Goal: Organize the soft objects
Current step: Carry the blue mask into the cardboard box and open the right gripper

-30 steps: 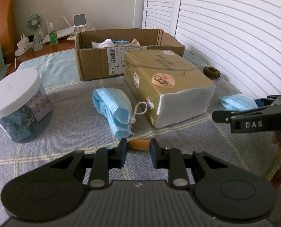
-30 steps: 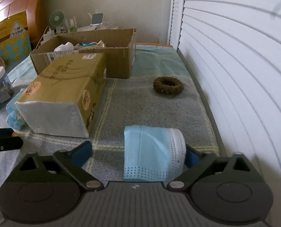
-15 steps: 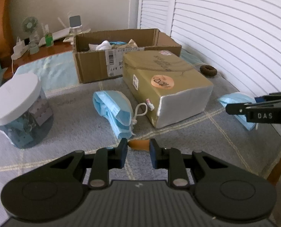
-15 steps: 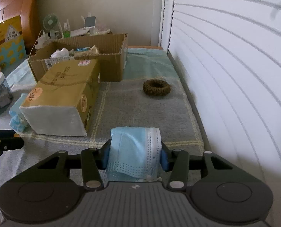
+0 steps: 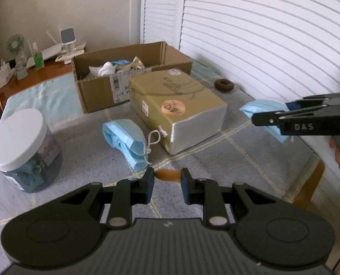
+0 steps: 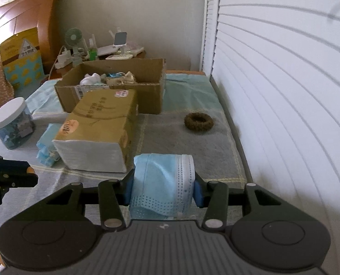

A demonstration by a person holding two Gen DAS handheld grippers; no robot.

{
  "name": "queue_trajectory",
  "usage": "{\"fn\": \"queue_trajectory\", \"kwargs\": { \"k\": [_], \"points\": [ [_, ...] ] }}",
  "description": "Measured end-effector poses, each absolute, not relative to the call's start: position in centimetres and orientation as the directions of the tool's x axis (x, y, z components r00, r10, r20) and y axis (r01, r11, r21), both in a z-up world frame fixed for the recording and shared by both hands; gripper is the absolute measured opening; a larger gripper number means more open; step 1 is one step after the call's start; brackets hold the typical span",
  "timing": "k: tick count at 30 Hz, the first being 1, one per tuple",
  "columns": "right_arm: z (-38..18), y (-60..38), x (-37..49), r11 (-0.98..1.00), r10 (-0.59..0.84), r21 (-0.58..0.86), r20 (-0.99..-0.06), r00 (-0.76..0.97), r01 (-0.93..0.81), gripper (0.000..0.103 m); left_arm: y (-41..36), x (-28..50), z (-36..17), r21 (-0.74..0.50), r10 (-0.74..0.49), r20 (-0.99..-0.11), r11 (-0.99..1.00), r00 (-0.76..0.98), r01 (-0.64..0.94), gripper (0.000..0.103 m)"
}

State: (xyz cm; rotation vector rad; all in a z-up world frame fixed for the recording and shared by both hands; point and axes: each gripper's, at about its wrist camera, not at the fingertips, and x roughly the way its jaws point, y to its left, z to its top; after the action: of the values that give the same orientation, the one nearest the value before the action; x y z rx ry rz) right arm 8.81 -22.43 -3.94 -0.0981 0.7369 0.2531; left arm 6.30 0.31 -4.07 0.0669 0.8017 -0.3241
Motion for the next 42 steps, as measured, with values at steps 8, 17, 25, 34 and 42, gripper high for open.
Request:
{"fn": "queue_trajectory", "kwargs": {
  "k": [8, 17, 25, 34, 42],
  "points": [
    [-1.2, -20.8, 9.9, 0.955, 0.214, -0.024, -0.637, 0.741, -0.296, 0.053, 1.5, 5.8, -2.1, -0.06, -0.294, -0.687, 0.934, 0.665, 0.351, 0.023],
    [1.6, -18.4, 14.6, 0.937, 0.266, -0.019, -0.604, 0.751, -0.348, 0.053, 3.3, 6.1, -0.9, -0.028, -0.28, -0.664, 0.936, 0.693, 0.351, 0.023],
    [2.7, -16.3, 20.1, 0.924, 0.312, 0.011, -0.602, 0.735, -0.383, 0.053, 4.6, 6.8, -0.7, -0.033, -0.274, -0.666, 0.94, 0.694, 0.34, 0.023],
    [2.4, -14.4, 27.3, 0.923, 0.327, 0.042, -0.613, 0.719, -0.383, 0.053, 5.5, 7.9, -1.4, -0.034, -0.243, -0.675, 0.953, 0.696, 0.3, 0.023],
    [0.7, -14.2, 30.1, 0.931, 0.308, 0.036, -0.613, 0.728, -0.363, 0.094, 5.8, 8.6, -1.9, -0.03, -0.216, -0.687, 0.963, 0.694, 0.269, 0.023]
  ]
}}
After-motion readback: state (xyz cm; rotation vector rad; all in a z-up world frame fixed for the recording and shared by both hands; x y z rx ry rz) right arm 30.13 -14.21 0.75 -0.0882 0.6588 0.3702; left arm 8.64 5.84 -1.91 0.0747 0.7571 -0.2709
